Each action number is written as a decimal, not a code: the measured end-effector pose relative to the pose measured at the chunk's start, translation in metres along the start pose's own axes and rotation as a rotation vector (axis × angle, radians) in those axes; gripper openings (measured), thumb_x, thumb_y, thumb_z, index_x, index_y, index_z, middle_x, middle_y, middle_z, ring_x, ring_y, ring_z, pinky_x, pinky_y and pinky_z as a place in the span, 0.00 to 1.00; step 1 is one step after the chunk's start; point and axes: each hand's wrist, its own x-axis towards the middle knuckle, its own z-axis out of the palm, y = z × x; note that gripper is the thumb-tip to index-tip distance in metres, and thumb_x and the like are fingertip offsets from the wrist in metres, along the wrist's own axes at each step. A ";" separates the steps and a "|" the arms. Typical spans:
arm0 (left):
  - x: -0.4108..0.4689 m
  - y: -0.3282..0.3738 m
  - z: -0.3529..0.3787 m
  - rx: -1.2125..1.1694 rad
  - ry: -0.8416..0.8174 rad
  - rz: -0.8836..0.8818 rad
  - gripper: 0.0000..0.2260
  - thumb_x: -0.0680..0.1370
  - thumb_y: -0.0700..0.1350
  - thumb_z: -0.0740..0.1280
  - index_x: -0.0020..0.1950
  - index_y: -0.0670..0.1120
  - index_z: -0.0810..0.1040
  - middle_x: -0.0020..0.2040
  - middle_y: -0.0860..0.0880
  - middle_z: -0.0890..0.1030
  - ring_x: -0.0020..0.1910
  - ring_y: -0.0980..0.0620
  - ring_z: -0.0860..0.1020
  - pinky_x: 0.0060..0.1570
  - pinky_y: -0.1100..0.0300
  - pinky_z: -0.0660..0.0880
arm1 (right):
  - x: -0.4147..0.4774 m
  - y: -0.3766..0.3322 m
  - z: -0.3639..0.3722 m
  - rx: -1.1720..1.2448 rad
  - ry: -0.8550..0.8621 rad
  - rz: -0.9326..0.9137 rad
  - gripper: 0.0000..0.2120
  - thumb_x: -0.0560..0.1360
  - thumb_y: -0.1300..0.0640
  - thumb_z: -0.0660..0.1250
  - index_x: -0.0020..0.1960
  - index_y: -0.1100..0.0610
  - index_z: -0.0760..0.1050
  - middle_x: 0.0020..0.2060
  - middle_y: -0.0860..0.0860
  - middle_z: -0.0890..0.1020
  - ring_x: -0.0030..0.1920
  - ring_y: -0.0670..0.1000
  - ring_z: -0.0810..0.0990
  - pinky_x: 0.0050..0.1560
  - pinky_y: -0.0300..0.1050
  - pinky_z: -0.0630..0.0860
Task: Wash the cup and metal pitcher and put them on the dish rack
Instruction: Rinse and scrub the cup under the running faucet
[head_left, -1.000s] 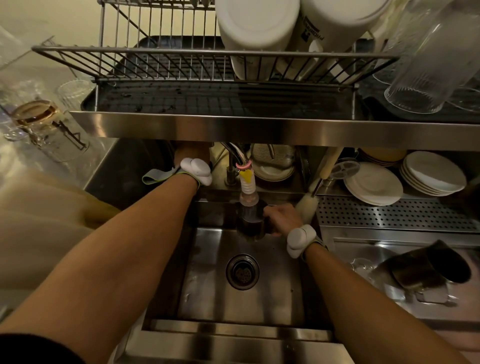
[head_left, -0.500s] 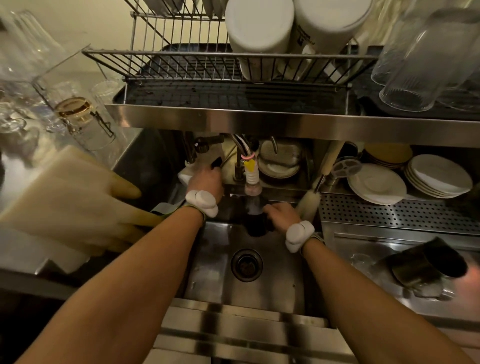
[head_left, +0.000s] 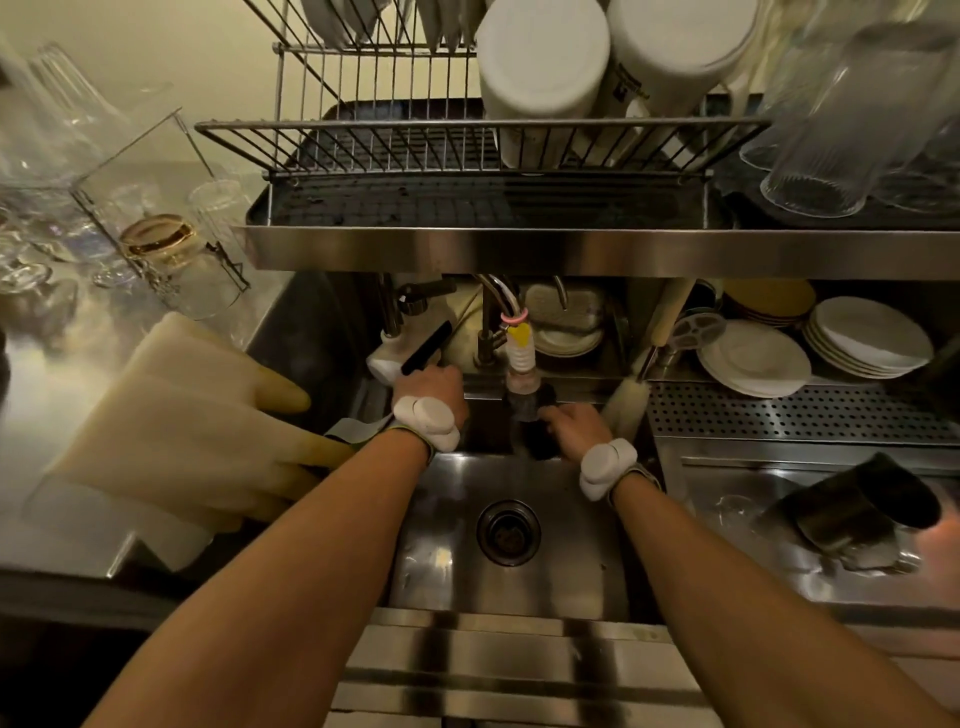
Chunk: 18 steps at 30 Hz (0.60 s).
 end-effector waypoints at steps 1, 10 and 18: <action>-0.001 0.000 -0.001 -0.002 -0.002 0.001 0.12 0.80 0.43 0.59 0.58 0.41 0.77 0.58 0.39 0.80 0.56 0.38 0.79 0.46 0.53 0.71 | -0.001 0.000 0.000 -0.018 0.004 0.001 0.18 0.77 0.53 0.61 0.30 0.58 0.68 0.32 0.57 0.74 0.35 0.54 0.72 0.41 0.48 0.67; -0.008 0.005 0.002 -0.066 -0.056 -0.018 0.12 0.79 0.48 0.60 0.56 0.44 0.78 0.57 0.42 0.81 0.54 0.39 0.80 0.44 0.54 0.71 | -0.003 0.002 -0.006 0.061 0.032 -0.007 0.17 0.77 0.53 0.61 0.30 0.57 0.67 0.32 0.58 0.72 0.36 0.54 0.71 0.40 0.48 0.66; -0.019 0.016 -0.002 -0.079 -0.068 -0.086 0.13 0.79 0.49 0.60 0.59 0.44 0.76 0.60 0.41 0.79 0.57 0.38 0.79 0.50 0.52 0.73 | -0.001 0.008 -0.005 -0.021 -0.008 -0.024 0.20 0.77 0.51 0.60 0.29 0.57 0.66 0.30 0.56 0.71 0.33 0.54 0.70 0.37 0.46 0.65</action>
